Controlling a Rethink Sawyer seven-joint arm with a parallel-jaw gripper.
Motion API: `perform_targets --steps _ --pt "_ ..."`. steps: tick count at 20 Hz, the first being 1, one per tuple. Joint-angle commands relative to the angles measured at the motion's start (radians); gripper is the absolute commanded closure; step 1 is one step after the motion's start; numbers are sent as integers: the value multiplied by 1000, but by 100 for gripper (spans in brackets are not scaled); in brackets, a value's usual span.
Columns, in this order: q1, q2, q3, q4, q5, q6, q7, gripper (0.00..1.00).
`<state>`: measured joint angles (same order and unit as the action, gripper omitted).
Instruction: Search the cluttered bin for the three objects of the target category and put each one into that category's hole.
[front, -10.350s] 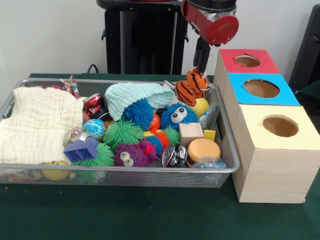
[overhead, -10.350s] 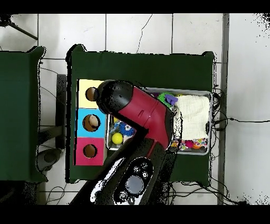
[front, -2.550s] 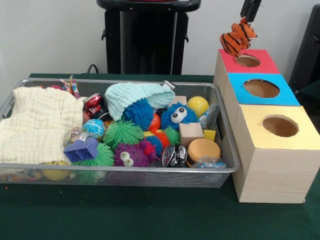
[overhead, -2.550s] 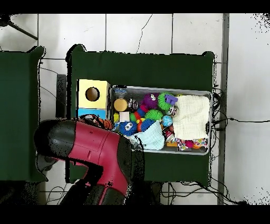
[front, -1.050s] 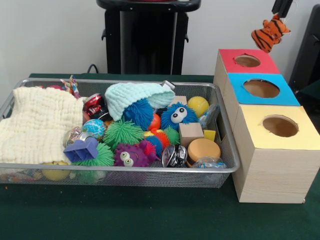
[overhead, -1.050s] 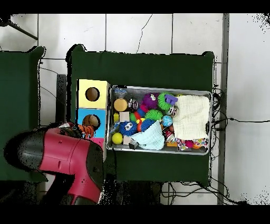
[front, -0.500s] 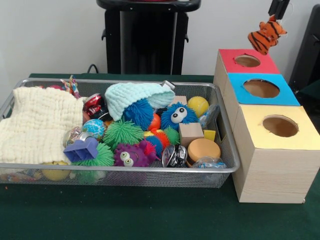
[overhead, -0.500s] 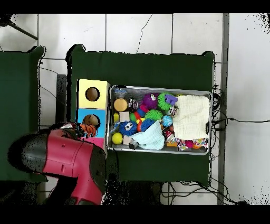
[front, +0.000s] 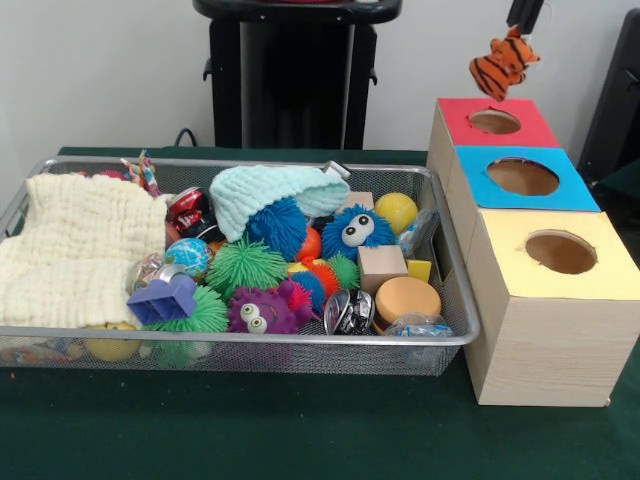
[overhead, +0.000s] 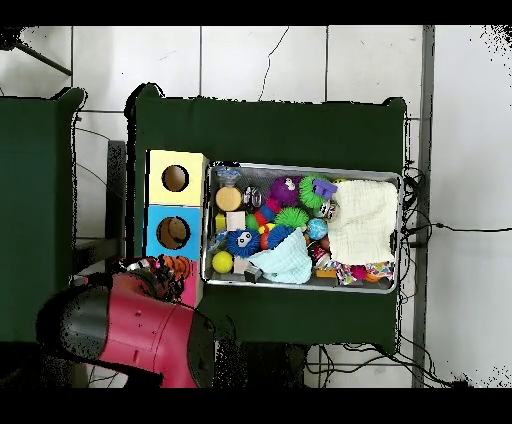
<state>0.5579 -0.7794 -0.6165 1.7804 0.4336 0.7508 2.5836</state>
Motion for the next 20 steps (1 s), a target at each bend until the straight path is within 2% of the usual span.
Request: perform_targets --steps 1,11,20 --pt "31 -64 42 202 25 -67 216 100" --pt "11 -34 49 164 29 -51 222 100" --pt "7 -20 65 173 38 -88 222 100"
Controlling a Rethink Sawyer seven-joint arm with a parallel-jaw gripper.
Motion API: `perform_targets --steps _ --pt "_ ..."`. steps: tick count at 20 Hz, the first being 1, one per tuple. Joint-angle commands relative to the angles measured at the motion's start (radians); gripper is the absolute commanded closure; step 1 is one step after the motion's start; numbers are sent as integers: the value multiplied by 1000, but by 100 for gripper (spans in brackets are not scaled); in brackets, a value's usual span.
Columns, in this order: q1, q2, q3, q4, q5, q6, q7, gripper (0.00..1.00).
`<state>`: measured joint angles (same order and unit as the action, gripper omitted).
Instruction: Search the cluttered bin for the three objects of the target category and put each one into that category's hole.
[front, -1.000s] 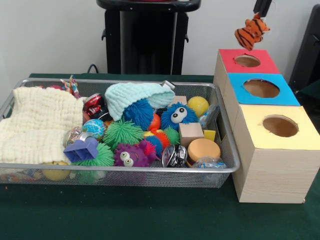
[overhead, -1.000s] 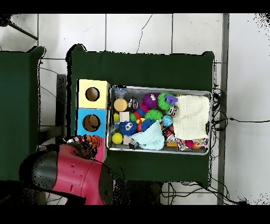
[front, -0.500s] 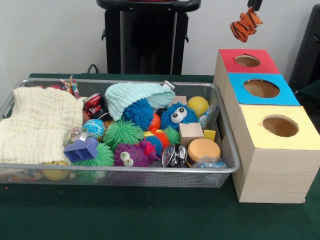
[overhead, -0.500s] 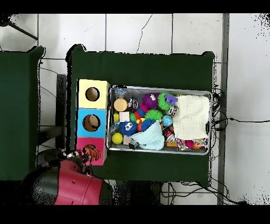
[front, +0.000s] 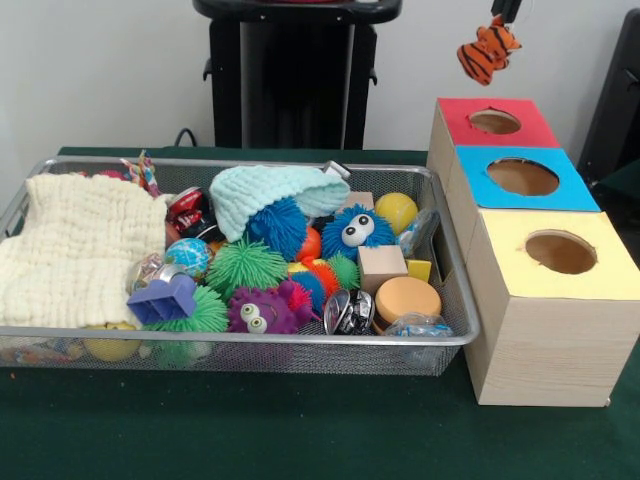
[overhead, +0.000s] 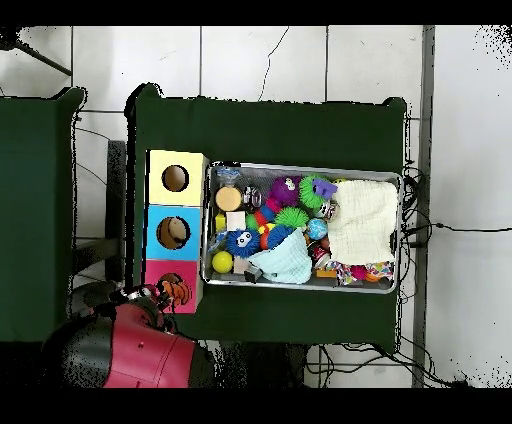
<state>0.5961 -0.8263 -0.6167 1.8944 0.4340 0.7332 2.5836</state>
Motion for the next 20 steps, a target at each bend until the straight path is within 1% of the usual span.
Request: perform_targets --steps 1,4,8,12,15,20 --pt "-28 30 63 60 36 -73 224 100" --pt "-24 56 79 65 43 -109 234 100" --pt "-21 123 119 83 64 -222 256 100" --pt "-7 175 135 84 81 -287 276 100" --pt "9 210 137 80 98 -319 285 100" --pt "28 244 135 76 126 -339 285 100"
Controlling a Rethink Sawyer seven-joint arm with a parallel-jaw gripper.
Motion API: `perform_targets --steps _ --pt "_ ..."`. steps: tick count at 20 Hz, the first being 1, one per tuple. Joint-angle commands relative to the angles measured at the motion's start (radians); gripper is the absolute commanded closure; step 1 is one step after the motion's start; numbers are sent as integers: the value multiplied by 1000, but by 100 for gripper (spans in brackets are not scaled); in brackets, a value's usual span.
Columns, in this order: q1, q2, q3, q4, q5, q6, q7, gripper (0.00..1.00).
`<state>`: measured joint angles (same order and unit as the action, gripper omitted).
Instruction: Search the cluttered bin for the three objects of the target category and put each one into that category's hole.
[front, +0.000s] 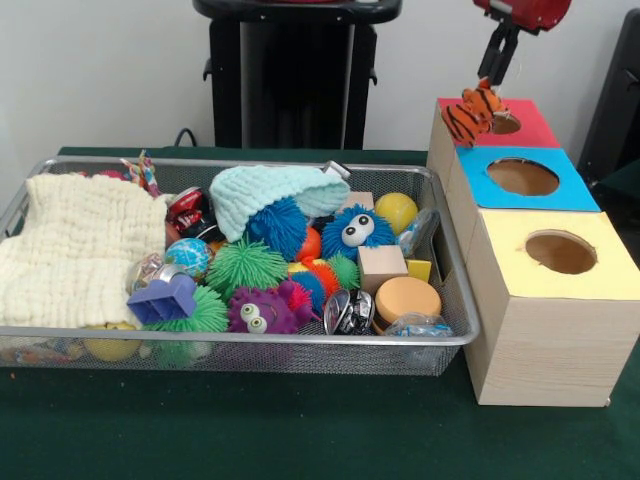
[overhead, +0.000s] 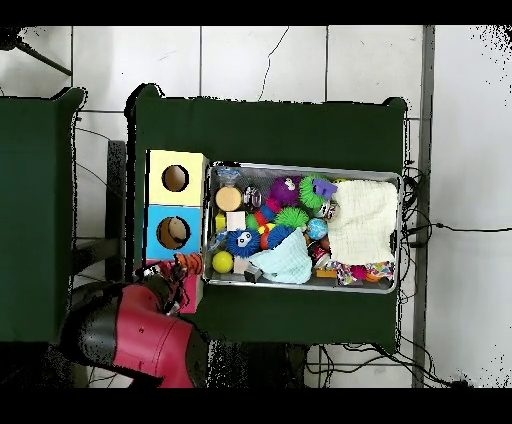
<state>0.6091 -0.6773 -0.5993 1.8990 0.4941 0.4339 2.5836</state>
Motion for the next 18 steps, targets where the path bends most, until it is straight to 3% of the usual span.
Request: perform_targets --steps 1,11,18 --pt "18 98 113 70 68 -38 282 100" --pt "21 71 89 79 83 -2 242 100" --pt "28 -8 20 40 43 164 226 100"
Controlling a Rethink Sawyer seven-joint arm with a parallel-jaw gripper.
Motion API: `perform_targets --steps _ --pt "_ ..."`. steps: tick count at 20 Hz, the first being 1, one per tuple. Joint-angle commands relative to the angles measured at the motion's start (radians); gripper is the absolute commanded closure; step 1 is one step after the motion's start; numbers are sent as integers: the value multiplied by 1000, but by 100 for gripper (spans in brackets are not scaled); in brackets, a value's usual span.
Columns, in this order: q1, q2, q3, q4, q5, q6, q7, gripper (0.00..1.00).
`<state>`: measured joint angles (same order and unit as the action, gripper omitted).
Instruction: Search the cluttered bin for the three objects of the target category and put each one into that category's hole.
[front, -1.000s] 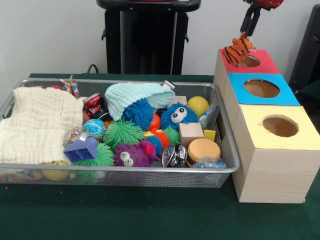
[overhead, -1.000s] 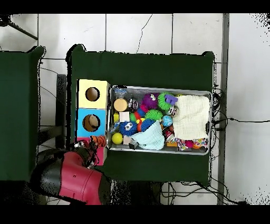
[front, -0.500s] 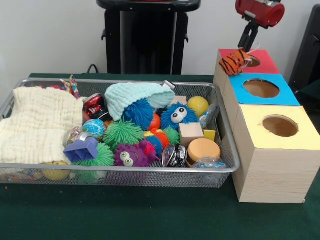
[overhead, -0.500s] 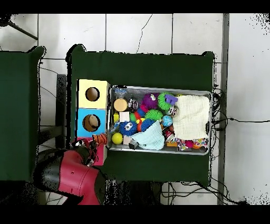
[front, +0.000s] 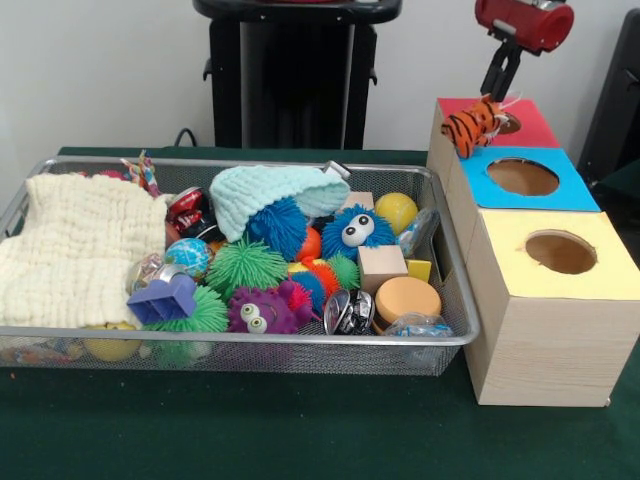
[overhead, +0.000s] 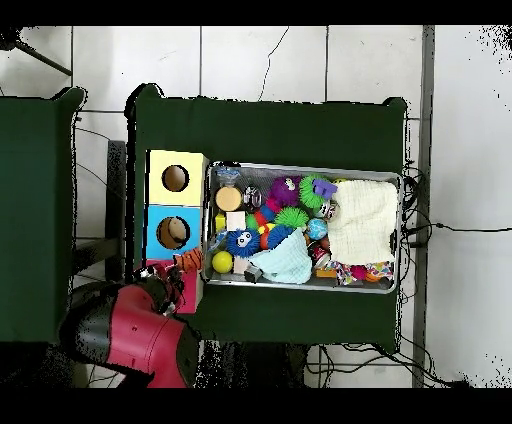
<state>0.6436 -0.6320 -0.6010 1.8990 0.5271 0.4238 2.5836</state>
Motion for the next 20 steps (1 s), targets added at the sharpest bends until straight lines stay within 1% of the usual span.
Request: perform_targets --steps 1,5,9,12,15,20 --pt "0 -63 8 28 3 207 231 100" --pt "24 -110 -51 -18 -28 332 242 100" --pt "36 -135 -79 -38 -35 396 240 100" --pt "36 -127 -76 -34 -25 386 234 100" --pt "33 -100 -59 -22 -11 340 234 100" --pt "37 -81 -38 -5 3 292 238 100"
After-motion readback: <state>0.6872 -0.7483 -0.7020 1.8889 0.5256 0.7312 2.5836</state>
